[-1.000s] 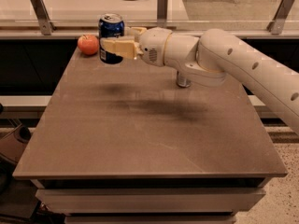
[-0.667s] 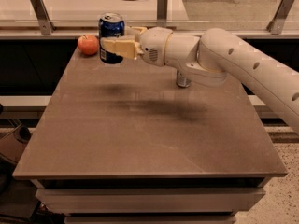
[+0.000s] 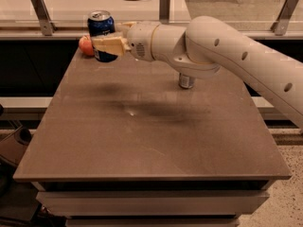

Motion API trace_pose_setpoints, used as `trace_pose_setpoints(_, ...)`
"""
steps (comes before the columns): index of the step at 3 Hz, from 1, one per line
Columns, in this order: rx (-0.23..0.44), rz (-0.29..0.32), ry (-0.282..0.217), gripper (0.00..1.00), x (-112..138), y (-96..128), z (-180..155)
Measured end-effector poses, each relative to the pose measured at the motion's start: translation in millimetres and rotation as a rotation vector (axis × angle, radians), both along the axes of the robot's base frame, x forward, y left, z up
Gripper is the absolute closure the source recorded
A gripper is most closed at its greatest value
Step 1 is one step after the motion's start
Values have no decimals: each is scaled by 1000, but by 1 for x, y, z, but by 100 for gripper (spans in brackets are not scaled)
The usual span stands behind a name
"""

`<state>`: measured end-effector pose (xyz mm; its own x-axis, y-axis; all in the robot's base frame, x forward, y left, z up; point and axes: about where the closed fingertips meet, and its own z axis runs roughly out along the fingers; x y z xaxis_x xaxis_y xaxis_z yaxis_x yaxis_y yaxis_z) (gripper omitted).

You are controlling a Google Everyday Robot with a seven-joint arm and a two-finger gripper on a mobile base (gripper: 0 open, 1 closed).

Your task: Move pepsi can near apple

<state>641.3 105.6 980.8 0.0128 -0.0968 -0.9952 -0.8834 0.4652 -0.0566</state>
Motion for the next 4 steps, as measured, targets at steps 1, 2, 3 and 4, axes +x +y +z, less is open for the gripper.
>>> trace_pose_setpoints(1, -11, -34, -5, 100, 16, 12, -2)
trace_pose_setpoints(2, -24, -57, -1, 100, 37, 24, -10)
trace_pose_setpoints(3, -54, -77, 8, 100, 64, 37, -24)
trace_pose_setpoints(4, -76, -99, 23, 100, 92, 40, -41)
